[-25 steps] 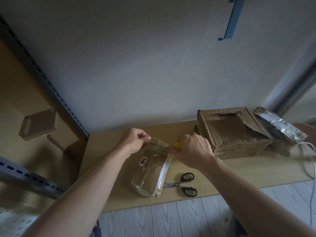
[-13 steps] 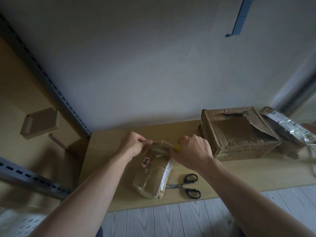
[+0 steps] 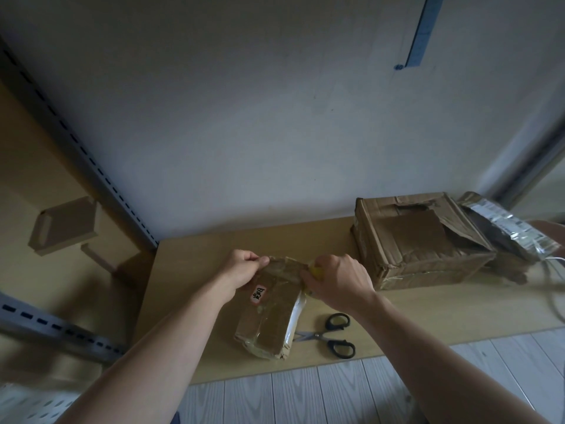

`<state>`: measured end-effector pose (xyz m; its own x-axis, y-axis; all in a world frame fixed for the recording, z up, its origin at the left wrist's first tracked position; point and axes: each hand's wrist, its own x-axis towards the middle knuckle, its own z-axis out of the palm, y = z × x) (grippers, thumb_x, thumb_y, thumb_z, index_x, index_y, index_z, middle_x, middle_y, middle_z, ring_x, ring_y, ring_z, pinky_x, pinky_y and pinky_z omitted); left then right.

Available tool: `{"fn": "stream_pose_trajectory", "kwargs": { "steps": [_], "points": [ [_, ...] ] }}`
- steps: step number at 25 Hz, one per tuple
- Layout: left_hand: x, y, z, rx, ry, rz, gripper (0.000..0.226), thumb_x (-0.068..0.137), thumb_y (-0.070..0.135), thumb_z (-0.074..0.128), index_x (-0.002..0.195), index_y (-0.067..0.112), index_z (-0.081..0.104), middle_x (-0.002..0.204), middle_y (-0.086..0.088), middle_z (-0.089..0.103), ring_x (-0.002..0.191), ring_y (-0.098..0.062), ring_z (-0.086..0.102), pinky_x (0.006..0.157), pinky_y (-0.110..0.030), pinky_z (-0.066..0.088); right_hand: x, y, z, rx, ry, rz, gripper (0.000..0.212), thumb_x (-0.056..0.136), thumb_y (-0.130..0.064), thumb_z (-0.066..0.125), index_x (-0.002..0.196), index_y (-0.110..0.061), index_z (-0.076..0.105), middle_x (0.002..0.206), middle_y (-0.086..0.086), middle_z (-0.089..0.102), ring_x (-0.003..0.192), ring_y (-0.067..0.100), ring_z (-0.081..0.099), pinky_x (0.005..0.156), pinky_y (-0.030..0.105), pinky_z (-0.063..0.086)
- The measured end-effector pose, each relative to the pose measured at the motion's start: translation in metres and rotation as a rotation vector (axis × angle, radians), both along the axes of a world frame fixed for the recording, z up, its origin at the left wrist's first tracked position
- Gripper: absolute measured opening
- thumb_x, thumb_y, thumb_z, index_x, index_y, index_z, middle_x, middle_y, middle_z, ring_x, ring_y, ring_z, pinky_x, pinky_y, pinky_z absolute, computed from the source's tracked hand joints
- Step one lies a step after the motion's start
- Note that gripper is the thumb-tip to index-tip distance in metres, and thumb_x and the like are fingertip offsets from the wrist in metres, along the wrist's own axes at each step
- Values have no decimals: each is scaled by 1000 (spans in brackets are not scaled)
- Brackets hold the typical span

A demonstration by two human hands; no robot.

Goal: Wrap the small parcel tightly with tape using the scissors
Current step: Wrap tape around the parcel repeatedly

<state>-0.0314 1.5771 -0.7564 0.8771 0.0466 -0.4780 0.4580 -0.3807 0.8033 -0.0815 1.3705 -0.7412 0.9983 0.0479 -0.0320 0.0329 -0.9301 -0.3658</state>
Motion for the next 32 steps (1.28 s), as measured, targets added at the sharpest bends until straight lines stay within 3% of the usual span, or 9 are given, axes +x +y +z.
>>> {"fn": "stream_pose_trajectory", "kwargs": {
  "steps": [4, 8, 12, 16, 22, 24, 29, 31, 32],
  "points": [
    [-9, 2, -4, -447, 259, 141, 6, 92, 11, 66, 87, 9, 64, 69, -9, 62, 57, -21, 57, 51, -25, 53, 0, -6, -1, 53, 38, 17, 42, 92, -52, 52, 64, -21, 51, 63, -3, 62, 54, 19, 56, 44, 24, 31],
    [-10, 1, -3, -413, 261, 153, 15, 92, 20, 68, 99, 7, 67, 87, -18, 68, 74, -29, 64, 67, -37, 53, 0, -5, -4, 124, 82, -12, 43, 92, -54, 53, 62, -25, 46, 61, -7, 52, 57, 18, 53, 46, 25, 32],
    [-21, -12, -9, -362, 385, 188, 44, 99, 39, 52, 68, 9, 63, 55, -8, 65, 42, -20, 60, 44, -18, 47, 1, -6, -5, 129, 123, -7, 35, 93, -56, 52, 73, -27, 55, 73, -2, 59, 69, 25, 57, 54, 28, 36],
    [-26, -22, -10, -337, 306, 174, 44, 104, 33, 39, 73, 10, 60, 45, -2, 64, 36, -10, 59, 37, -13, 42, 2, -6, -4, 91, 105, 2, 36, 94, -56, 50, 84, -24, 64, 77, 0, 60, 70, 25, 55, 54, 28, 35],
    [-15, -18, -2, -358, 239, 211, 47, 90, 66, 53, 95, 19, 61, 91, -13, 67, 79, -27, 63, 66, -31, 46, 3, -7, -6, 117, 130, -10, 33, 92, -56, 52, 73, -28, 54, 71, -4, 58, 65, 20, 54, 49, 26, 32],
    [-15, -19, -8, -329, 203, 175, 34, 93, 56, 57, 98, 22, 62, 98, -13, 68, 78, -27, 65, 68, -32, 48, 4, -7, -6, 129, 132, -9, 31, 92, -56, 53, 75, -29, 55, 75, -3, 60, 67, 21, 56, 49, 26, 33],
    [-23, -21, -9, -322, 65, 231, 11, 100, 20, 56, 92, 18, 63, 84, -9, 67, 57, -13, 63, 46, -16, 47, 3, -7, -6, 174, 132, -31, 30, 91, -53, 57, 75, -28, 56, 66, -9, 54, 64, 18, 55, 48, 23, 32],
    [-26, -25, -7, -230, -62, 251, 7, 101, 20, 54, 103, 16, 59, 111, -14, 64, 85, -19, 62, 65, -20, 48, 4, -6, -6, 179, 132, -41, 33, 91, -53, 58, 70, -28, 54, 63, -12, 52, 62, 16, 53, 48, 23, 32],
    [-29, -27, -5, -144, -127, 218, 21, 100, 30, 55, 114, 15, 53, 129, -16, 56, 106, -24, 57, 81, -24, 45, 4, -6, -7, 176, 129, -49, 37, 91, -53, 59, 65, -28, 51, 62, -12, 51, 61, 16, 53, 48, 23, 31]
  ]
}}
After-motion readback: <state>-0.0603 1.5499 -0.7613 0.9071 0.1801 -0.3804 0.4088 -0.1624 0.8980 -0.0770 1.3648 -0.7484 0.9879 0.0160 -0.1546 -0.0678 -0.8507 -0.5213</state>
